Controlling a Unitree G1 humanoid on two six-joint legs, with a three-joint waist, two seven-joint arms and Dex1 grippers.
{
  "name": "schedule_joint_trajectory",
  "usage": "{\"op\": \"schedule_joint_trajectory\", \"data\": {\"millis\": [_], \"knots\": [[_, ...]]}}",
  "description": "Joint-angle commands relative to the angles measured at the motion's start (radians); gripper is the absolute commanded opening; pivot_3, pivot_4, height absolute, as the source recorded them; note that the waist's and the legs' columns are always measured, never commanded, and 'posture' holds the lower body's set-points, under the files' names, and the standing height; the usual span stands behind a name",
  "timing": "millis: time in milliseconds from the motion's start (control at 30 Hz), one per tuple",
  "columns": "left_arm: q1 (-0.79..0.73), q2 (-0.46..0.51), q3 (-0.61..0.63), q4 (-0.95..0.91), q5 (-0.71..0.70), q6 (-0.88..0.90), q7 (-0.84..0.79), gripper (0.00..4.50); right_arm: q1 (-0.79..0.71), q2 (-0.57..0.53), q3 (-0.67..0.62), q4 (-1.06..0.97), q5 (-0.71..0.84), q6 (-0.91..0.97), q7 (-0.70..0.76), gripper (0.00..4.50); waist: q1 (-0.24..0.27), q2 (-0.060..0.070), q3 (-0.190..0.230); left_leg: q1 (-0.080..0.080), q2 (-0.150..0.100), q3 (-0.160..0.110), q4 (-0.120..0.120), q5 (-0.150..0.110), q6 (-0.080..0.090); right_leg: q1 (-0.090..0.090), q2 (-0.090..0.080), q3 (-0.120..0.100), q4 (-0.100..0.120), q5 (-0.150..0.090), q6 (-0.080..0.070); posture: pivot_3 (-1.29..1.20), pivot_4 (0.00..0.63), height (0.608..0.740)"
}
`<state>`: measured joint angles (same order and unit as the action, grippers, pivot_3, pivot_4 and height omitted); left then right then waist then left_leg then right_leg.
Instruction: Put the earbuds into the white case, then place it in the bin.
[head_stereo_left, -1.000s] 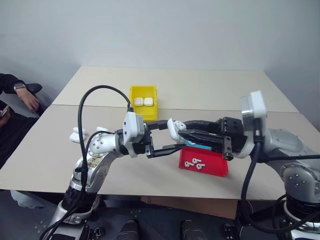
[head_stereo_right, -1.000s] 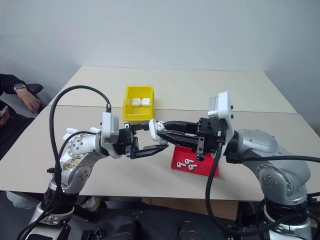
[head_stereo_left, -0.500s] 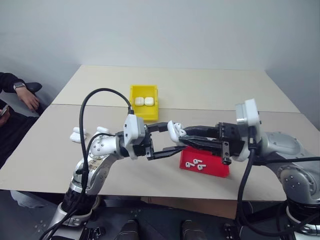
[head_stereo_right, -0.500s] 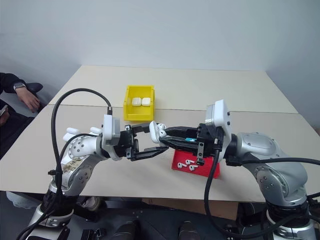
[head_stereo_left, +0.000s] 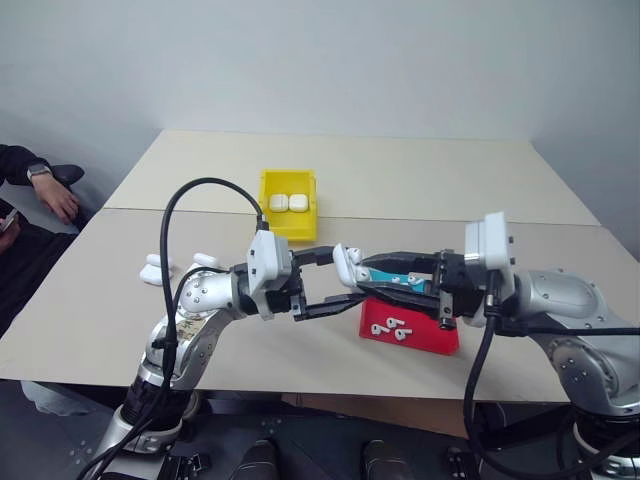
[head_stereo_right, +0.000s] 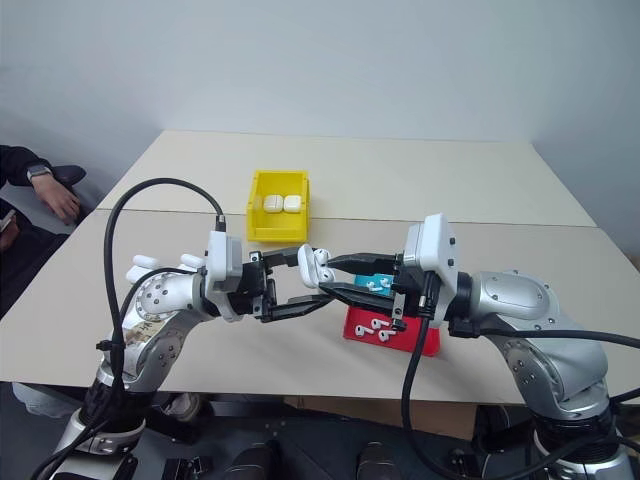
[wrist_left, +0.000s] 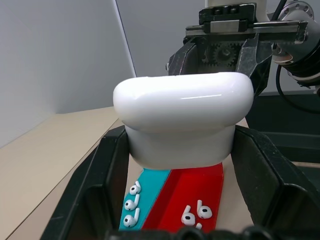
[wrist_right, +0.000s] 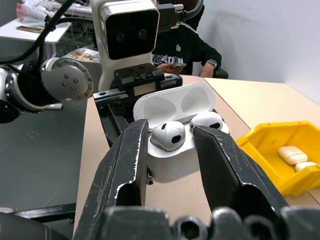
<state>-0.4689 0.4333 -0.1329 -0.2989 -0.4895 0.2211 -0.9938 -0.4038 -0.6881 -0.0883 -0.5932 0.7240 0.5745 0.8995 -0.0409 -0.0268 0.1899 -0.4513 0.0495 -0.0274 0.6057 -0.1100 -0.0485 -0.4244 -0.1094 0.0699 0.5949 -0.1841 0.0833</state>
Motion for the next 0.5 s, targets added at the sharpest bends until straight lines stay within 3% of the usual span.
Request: {"op": "schedule_joint_trajectory", "data": {"millis": [33,233,367,500], "knots": [[-0.006,-0.004,0.005,-0.032,-0.004,-0.02,-0.002,2.78,0.008,-0.018,-0.012,-0.018,-0.005,-0.023,0.003,1.93,0.0,0.0,0.0,0.0,0.0,0.0,0.0,0.0,0.0,0.0,0.0,0.0,0.0,0.0,0.0,0.0,0.15,0.74],[-0.016,-0.002,-0.002,0.007,0.018,-0.029,-0.011,2.78,-0.004,-0.088,-0.124,0.008,0.079,-0.012,0.054,1.93,0.002,0.0,0.0,-0.001,0.0,0.0,0.0,0.0,0.0,0.0,0.0,0.0,0.0,0.0,0.0,0.0,0.15,0.74],[-0.036,-0.016,-0.025,0.051,0.06,-0.04,-0.005,2.78,-0.095,-0.144,-0.127,0.026,0.136,0.049,0.044,1.93,-0.001,0.0,0.0,-0.001,0.0,0.0,0.001,0.0,0.0,0.0,0.0,0.0,0.0,0.0,0.0,0.0,0.15,0.74],[-0.057,-0.013,-0.055,0.093,0.113,-0.081,-0.03,2.78,-0.175,-0.174,-0.078,0.014,0.122,0.055,0.053,0.99,-0.001,0.0,0.0,0.0,0.0,0.0,0.0,0.0,0.0,0.0,0.0,0.0,0.0,0.0,0.0,0.0,0.15,0.74]]}}
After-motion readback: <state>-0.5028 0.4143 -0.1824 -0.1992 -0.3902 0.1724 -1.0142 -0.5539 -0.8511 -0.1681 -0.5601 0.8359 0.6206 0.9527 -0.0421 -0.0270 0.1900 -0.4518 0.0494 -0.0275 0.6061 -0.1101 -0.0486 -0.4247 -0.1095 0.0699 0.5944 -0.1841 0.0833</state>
